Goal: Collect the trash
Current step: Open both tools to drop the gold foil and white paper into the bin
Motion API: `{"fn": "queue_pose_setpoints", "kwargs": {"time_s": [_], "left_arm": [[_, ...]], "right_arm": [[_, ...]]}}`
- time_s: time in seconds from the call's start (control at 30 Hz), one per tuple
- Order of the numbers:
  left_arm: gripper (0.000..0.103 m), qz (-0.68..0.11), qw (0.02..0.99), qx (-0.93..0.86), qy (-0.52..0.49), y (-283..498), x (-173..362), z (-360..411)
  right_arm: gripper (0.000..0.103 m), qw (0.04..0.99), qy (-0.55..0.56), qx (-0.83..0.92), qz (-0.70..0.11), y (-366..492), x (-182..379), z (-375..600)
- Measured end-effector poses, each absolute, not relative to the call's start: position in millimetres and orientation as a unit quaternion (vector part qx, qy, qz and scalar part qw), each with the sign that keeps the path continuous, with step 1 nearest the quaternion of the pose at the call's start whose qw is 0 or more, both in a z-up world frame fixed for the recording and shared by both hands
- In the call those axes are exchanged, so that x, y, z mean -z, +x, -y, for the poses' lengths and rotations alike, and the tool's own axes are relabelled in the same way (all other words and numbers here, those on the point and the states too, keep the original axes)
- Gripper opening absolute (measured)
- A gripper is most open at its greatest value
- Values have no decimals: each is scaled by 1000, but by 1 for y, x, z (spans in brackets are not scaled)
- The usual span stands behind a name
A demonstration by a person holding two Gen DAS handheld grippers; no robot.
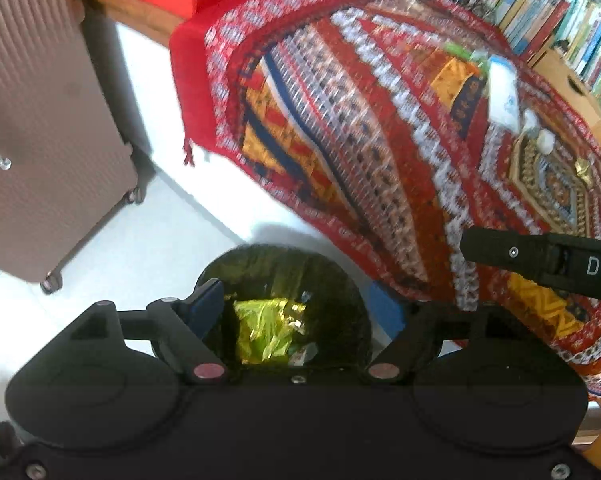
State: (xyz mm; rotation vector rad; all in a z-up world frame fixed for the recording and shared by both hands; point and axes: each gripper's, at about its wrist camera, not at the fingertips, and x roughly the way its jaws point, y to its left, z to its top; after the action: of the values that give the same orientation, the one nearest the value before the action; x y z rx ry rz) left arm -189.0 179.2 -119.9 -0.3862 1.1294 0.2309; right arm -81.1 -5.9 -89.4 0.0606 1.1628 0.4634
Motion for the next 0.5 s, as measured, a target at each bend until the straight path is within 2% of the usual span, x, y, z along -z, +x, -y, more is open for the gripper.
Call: {"fn": "queue_pose_setpoints", "kwargs": {"time_s": [0.13,0.37,0.5], "left_arm": [[80,-509,839,-90,-171,-174,94,-174],[87,-455,876,-68,-142,-130,45,-152],[87,-442,884,-68,-135,-95,32,-130]], "right_arm": [[69,835,52,-186,-516,-75,65,27],[71,872,108,-139,-456,-45,28,76],[71,880,130,-116,-441,-21,19,107]]}}
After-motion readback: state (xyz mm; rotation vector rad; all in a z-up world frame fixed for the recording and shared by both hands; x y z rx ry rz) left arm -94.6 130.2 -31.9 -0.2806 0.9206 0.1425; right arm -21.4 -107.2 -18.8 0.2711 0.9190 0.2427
